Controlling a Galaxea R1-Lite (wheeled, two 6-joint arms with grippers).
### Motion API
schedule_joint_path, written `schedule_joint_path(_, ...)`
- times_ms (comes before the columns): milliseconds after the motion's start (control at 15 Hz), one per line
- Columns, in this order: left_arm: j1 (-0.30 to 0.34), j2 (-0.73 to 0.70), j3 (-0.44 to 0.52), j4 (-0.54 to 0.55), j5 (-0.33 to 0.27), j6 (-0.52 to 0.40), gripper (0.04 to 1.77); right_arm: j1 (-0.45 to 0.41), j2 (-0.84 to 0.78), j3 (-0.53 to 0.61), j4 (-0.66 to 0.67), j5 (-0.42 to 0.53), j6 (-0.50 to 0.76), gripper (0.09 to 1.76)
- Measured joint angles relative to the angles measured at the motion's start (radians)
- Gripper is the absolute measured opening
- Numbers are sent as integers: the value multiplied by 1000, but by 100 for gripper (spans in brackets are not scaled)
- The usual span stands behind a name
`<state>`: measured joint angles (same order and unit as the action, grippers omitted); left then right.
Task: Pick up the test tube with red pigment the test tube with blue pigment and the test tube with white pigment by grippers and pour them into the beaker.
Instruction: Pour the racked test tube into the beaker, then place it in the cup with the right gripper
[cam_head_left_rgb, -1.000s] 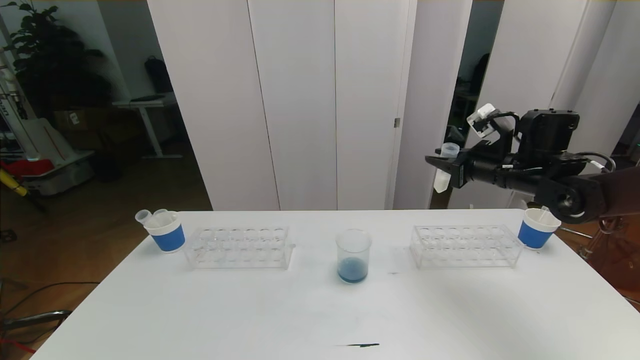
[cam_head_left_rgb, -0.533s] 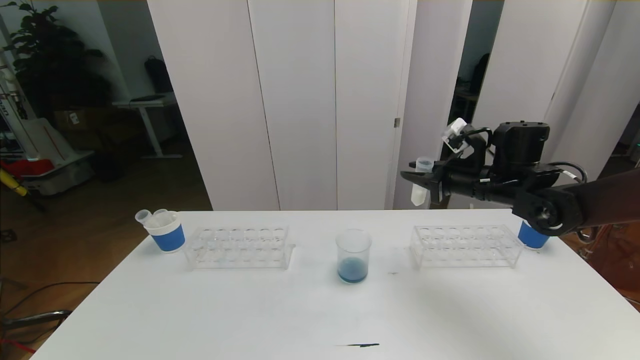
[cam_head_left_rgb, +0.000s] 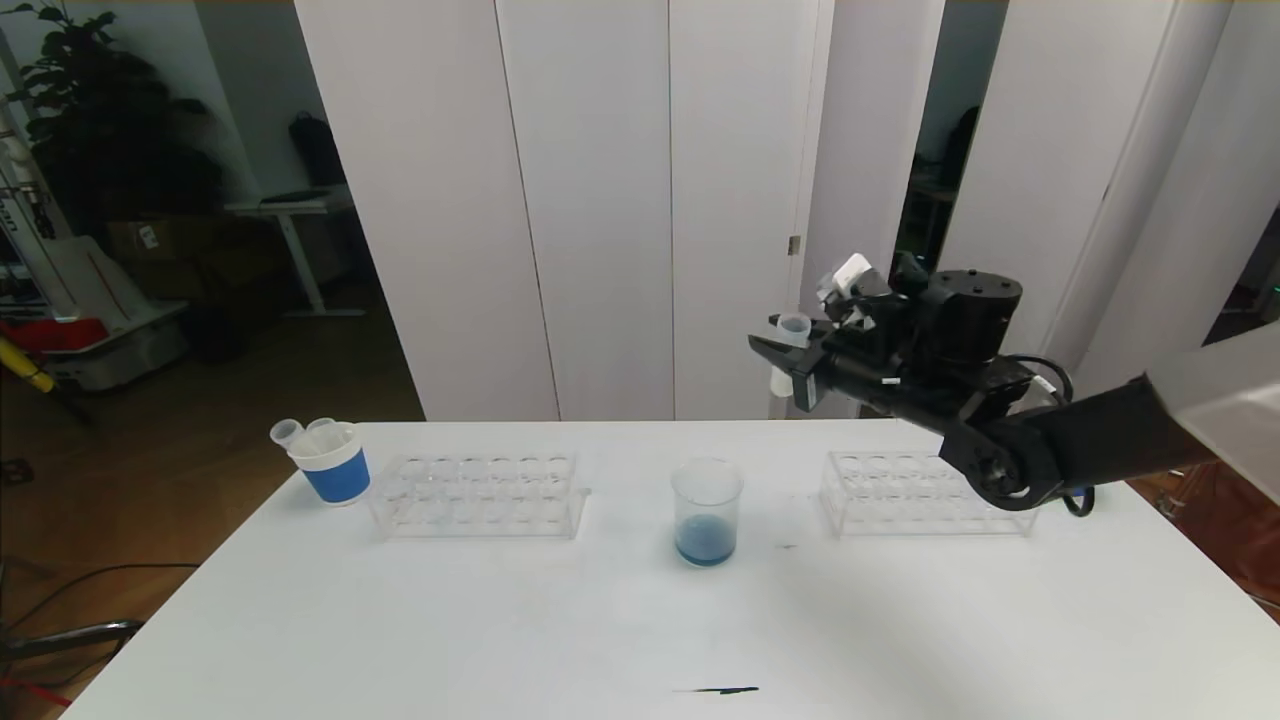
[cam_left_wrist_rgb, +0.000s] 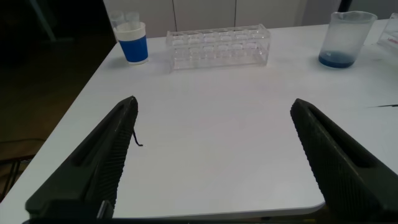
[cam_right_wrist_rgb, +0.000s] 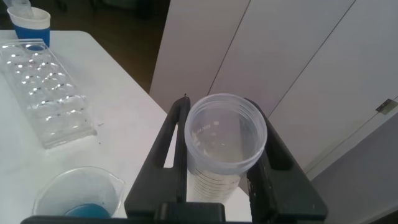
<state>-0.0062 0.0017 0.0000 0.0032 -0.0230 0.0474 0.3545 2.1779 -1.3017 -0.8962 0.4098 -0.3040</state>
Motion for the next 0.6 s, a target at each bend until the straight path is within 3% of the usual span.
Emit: schedule_joint_path(600,0,0,0,0,0,0,175,18,81,-5,-134,26,-373,60)
